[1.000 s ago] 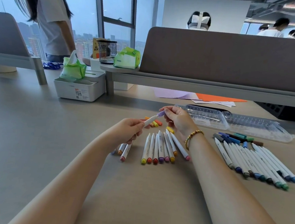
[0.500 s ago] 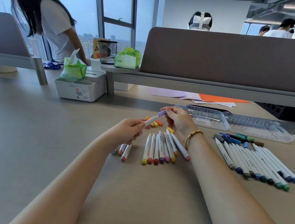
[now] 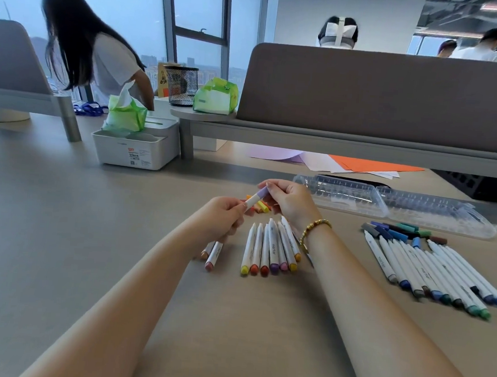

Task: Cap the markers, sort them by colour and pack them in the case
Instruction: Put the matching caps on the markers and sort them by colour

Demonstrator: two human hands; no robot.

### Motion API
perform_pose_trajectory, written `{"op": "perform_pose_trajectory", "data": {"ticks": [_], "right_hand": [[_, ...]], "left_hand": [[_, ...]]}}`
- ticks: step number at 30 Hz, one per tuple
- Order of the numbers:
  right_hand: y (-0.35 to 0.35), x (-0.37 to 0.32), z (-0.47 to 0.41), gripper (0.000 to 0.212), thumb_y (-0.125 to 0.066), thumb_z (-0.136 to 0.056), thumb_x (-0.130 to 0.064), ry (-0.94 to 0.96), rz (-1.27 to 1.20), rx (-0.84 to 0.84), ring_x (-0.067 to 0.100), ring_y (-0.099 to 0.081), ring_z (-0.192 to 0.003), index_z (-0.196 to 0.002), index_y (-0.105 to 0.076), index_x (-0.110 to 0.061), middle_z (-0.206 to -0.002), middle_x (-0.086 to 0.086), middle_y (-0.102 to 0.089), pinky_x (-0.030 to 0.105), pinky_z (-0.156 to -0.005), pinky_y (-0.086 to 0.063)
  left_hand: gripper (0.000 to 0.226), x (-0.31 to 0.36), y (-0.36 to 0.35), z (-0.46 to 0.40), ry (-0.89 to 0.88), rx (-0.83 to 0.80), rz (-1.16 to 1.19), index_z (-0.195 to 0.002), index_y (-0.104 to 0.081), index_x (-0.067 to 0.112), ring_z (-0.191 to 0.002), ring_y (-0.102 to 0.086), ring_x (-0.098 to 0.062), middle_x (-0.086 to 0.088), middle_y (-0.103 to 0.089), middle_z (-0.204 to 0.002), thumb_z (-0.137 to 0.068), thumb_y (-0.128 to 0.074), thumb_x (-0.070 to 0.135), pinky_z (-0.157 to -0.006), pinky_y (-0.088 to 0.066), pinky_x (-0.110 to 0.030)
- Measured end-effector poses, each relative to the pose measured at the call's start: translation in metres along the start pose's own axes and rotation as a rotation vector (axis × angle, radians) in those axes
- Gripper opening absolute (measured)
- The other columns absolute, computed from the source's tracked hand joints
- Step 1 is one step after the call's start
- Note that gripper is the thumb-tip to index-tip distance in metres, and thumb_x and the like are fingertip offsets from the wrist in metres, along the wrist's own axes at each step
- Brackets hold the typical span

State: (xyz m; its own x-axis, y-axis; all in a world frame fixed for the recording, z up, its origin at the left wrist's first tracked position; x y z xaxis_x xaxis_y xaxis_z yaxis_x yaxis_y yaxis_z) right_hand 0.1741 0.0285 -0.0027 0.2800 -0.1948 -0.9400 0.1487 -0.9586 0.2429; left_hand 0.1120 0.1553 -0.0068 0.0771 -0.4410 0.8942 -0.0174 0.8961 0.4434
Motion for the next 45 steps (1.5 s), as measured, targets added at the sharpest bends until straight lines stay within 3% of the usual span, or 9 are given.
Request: {"op": "perform_pose_trajectory", "data": {"ticks": [4, 11, 16, 20, 24, 31, 35, 42, 45], "right_hand": [[-0.015, -0.008, 0.0, 0.025, -0.043, -0.099, -0.012, 0.047, -0.002, -0.031, 0.001, -0.053, -0.065, -0.106, -0.065, -0.001, -0.075, -0.005, -0.058, 0.006, -0.053, -0.042], [-0.007, 0.006, -0.002, 0.026, -0.038, -0.1, -0.012, 0.0, 0.153, 0.062, 0.005, -0.051, -0.077, -0.115, -0.058, -0.007, -0.09, 0.0, -0.055, 0.009, -0.057, -0.04], [0.003, 0.015, -0.006, 0.026, -0.037, -0.099, -0.008, -0.022, 0.261, 0.105, 0.013, -0.051, -0.095, -0.113, -0.059, -0.008, -0.103, 0.004, -0.056, 0.017, -0.068, -0.041], [0.014, 0.024, -0.008, 0.026, -0.038, -0.099, -0.008, -0.046, 0.368, 0.119, 0.012, -0.05, -0.082, -0.112, -0.06, -0.009, -0.11, 0.008, -0.059, 0.014, -0.06, -0.037], [0.017, 0.027, -0.006, 0.024, -0.042, -0.096, -0.006, -0.072, 0.502, 0.015, 0.01, -0.05, -0.078, -0.103, -0.064, -0.012, -0.103, 0.007, -0.059, 0.02, -0.067, -0.04], [0.027, 0.013, -0.001, 0.016, -0.052, -0.093, -0.012, -0.14, 0.608, -0.169, 0.015, -0.05, -0.096, -0.103, -0.064, -0.009, -0.102, 0.005, -0.059, 0.026, -0.083, -0.041], [0.034, 0.012, 0.008, 0.013, -0.058, -0.091, -0.019, -0.214, 0.716, -0.296, 0.015, -0.05, -0.094, -0.1, -0.063, -0.011, -0.097, 0.003, -0.057, 0.024, -0.079, -0.037], [0.026, 0.003, 0.015, 0.027, -0.058, -0.091, -0.033, -0.229, 0.805, -0.394, 0.014, -0.05, -0.089, -0.104, -0.063, -0.01, -0.094, 0.0, -0.056, 0.025, -0.074, -0.038], [0.01, 0.004, 0.015, 0.037, -0.059, -0.089, -0.039, -0.256, 0.938, -0.433, 0.016, -0.052, -0.084, -0.105, -0.065, -0.006, -0.09, 0.002, -0.059, 0.025, -0.068, -0.04]], "left_hand": [[0.028, 0.002, 0.021, 0.003, -0.001, -0.005, -0.273, -0.093, -0.065, 0.015, -0.061, -0.048, -0.008, 0.001, -0.059, -0.078, -0.097, -0.043, 0.033, -0.053, -0.038, -0.017], [0.05, -0.038, 0.07, -0.013, 0.172, 0.352, -0.586, -0.075, -0.059, 0.01, -0.052, -0.044, -0.019, -0.005, -0.047, -0.059, -0.091, -0.043, 0.054, -0.055, -0.04, -0.025], [0.05, -0.058, 0.059, -0.021, 0.235, 0.322, -0.676, -0.091, -0.058, 0.005, -0.06, -0.06, -0.024, -0.011, -0.067, -0.074, -0.095, -0.037, 0.05, -0.072, -0.055, -0.032], [0.054, -0.059, 0.053, -0.023, 0.197, 0.296, -0.741, -0.1, -0.051, 0.009, -0.082, -0.061, -0.029, -0.011, -0.062, -0.095, -0.093, -0.033, 0.059, -0.078, -0.053, -0.036], [0.027, -0.038, 0.049, -0.017, 0.023, 0.394, -0.74, -0.112, -0.048, 0.016, -0.1, -0.051, -0.026, -0.01, -0.049, -0.116, -0.096, -0.042, 0.037, -0.079, -0.046, -0.034], [0.026, -0.005, -0.017, -0.008, -0.188, 0.059, -0.852, -0.093, -0.064, 0.017, -0.091, -0.055, -0.014, 0.001, -0.063, -0.095, -0.089, -0.054, 0.04, -0.093, -0.042, -0.031], [0.036, -0.005, -0.023, -0.01, -0.147, 0.048, -0.834, -0.097, -0.066, 0.009, -0.09, -0.06, -0.017, -0.007, -0.067, -0.096, -0.09, -0.052, 0.041, -0.081, -0.041, -0.029], [0.032, -0.016, -0.009, -0.014, -0.081, 0.085, -0.802, -0.109, -0.056, 0.015, -0.098, -0.057, -0.015, 0.0, -0.061, -0.117, -0.091, -0.05, 0.04, -0.109, -0.033, -0.038], [0.032, -0.015, -0.004, -0.013, -0.065, 0.087, -0.784, -0.118, -0.052, 0.016, -0.103, -0.053, -0.017, -0.001, -0.058, -0.114, -0.092, -0.053, 0.035, -0.102, -0.038, -0.033]]}}
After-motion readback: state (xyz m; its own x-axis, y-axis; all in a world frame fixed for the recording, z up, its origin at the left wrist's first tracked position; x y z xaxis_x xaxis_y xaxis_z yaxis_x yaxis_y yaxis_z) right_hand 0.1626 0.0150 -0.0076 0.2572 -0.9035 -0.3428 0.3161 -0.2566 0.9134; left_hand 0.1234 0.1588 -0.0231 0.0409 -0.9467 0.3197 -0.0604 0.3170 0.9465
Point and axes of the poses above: each hand's wrist, its own z-axis away from the middle knuckle, its own y-axis out of the back of the hand, x = y × z, the point moved 4 cm from there along -z, towards the middle knuckle
